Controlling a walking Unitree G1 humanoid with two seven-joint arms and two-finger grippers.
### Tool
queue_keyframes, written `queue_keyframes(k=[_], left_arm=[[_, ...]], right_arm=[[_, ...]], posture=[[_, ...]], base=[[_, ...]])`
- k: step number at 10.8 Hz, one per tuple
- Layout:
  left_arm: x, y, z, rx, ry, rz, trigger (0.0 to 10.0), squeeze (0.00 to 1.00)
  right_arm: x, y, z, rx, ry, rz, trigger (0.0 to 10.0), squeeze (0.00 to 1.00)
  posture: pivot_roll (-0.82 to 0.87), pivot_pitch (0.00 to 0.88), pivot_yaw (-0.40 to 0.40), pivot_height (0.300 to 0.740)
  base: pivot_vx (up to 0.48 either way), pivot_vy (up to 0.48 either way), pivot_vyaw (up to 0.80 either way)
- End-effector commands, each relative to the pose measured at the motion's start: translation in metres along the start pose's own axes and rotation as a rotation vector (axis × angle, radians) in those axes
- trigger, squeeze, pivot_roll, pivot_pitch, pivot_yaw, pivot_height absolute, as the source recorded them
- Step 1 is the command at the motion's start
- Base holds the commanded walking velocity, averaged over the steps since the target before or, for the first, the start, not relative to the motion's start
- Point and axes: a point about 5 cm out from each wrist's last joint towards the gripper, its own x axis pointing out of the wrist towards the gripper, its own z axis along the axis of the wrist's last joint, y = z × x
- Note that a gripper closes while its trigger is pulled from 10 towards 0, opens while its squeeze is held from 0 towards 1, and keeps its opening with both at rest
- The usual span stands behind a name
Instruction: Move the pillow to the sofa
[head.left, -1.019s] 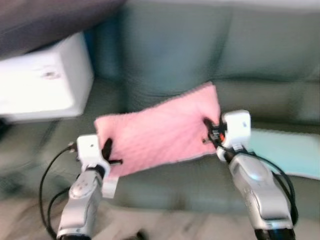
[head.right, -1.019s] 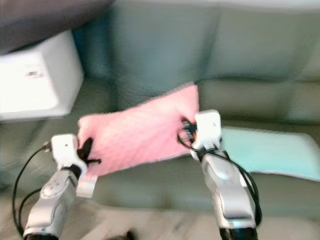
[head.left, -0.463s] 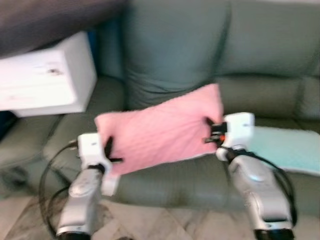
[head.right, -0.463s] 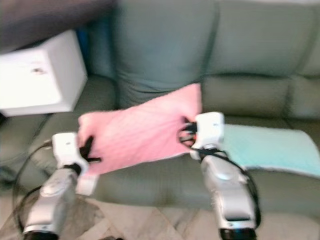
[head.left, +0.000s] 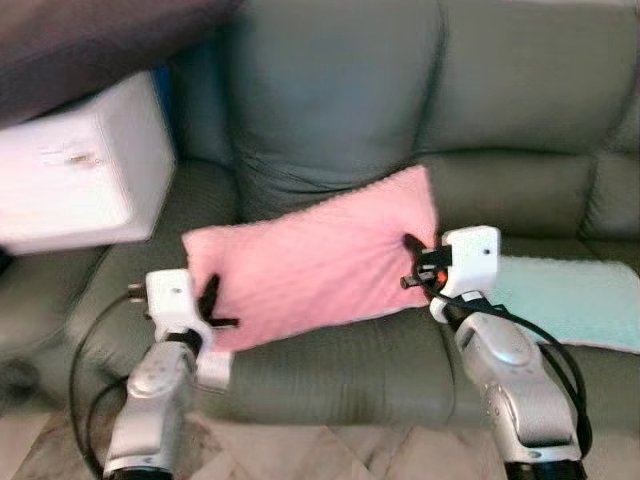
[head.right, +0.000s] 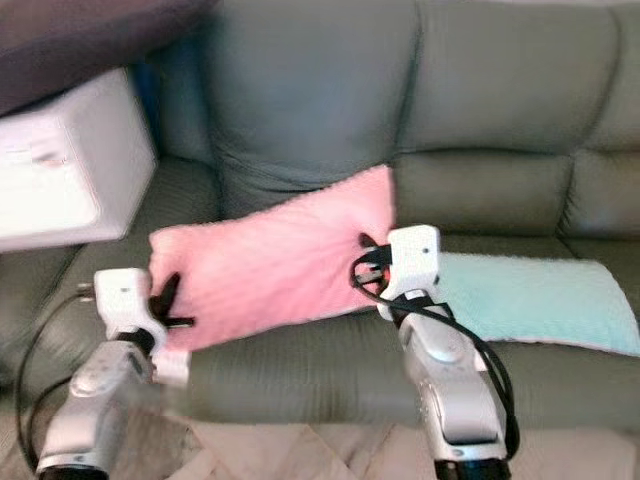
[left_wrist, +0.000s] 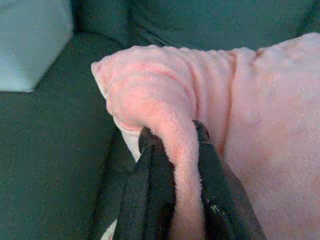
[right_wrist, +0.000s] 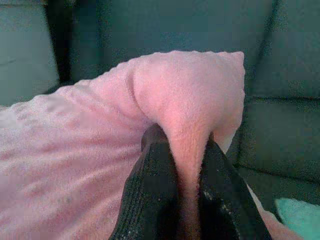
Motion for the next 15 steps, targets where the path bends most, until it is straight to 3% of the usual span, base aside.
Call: queue_keyframes(k=[1, 8, 11, 15], left_arm=[[-0.001, -0.006, -0.003, -0.001, 0.01, -0.015, 10.0, 0.0], [-0.005, 0.008, -0.024, 0.073, 0.082, -0.028, 10.0, 0.0], [-0.001, -0.002, -0.026, 0.086, 0.087, -0.11, 10.0, 0.0], [0.031, -0.03, -0.008, 0.094, 0.011, -0.219, 10.0, 0.0]], right_arm=[[-0.004, -0.009, 0.006, -0.009, -0.025, -0.029, 10.0, 0.0], [-0.008, -0.011, -0.009, -0.017, 0.002, -0.056, 10.0, 0.0], [-0.016, -0.02, -0.017, -0.023, 0.02, -0.16, 10.0, 0.0], [-0.028, -0.016, -0.026, -0.021, 0.051, -0.195, 10.0, 0.0]], posture=[[-0.19, 0.089, -0.013, 0.74], [-0.16, 0.158, -0.01, 0.74], [-0.17, 0.237, 0.016, 0.74], [-0.2, 0.331, 0.023, 0.74]], base=[[0.0, 0.0, 0.0], [0.0, 0.0, 0.0], [0.0, 0.0, 0.0], [0.0, 0.0, 0.0]])
